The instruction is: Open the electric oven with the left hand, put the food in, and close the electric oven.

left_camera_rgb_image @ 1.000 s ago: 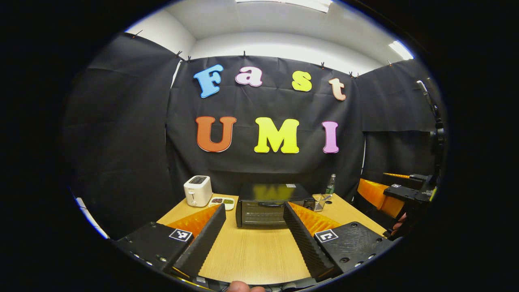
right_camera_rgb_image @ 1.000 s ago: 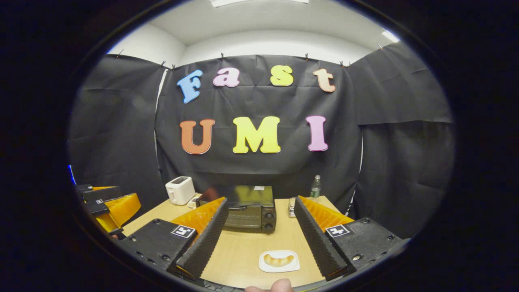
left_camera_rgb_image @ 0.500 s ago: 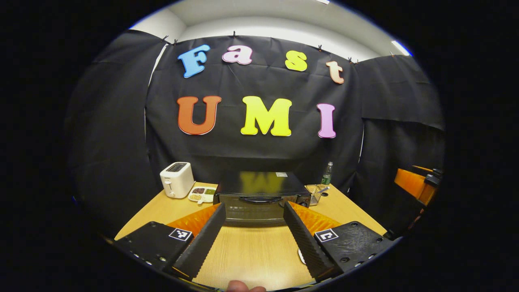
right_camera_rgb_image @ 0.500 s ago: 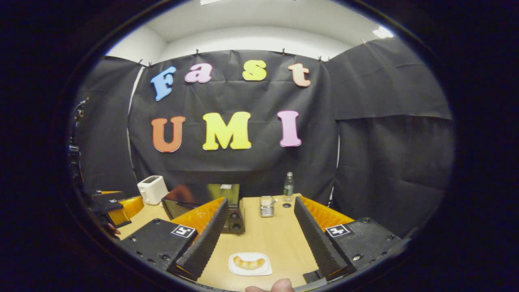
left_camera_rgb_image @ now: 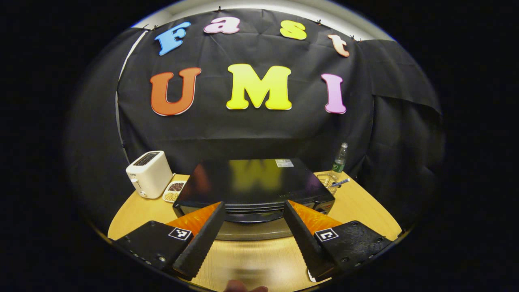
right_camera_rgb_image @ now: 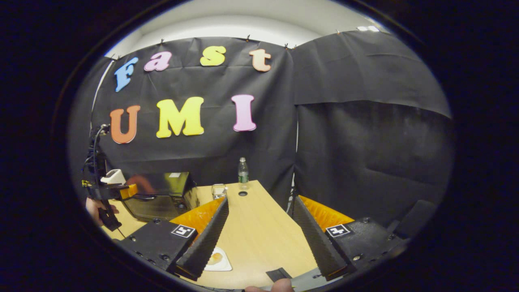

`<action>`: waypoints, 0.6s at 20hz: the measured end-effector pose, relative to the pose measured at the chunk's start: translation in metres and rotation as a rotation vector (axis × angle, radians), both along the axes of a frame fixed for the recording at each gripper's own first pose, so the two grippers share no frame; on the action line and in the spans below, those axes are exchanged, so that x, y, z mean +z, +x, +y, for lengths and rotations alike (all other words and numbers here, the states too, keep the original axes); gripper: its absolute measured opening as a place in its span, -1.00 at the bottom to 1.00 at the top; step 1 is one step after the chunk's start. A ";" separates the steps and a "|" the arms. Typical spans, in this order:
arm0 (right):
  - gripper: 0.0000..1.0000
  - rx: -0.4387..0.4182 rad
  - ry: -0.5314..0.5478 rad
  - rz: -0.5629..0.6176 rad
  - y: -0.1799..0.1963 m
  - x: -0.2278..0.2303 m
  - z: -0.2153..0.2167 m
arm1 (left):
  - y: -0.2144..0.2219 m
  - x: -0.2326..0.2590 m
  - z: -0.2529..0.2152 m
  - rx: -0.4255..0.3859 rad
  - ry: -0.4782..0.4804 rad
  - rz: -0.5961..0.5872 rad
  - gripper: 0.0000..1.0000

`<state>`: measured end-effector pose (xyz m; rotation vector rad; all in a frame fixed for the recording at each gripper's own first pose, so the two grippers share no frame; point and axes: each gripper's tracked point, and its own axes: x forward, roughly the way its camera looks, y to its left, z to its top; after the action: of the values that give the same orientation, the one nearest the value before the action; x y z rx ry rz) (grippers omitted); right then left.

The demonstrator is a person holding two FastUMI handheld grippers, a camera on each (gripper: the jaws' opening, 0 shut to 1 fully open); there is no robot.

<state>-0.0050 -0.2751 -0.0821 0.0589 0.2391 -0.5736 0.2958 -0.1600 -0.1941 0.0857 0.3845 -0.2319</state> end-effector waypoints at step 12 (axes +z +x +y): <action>1.00 -0.063 0.047 0.034 0.003 -0.015 -0.016 | 0.036 -0.038 0.002 0.054 0.064 0.041 0.96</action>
<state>-0.0021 -0.2912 -0.0968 0.1029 0.2848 -0.6316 0.3321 -0.1578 -0.2325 0.1332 0.4344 -0.1686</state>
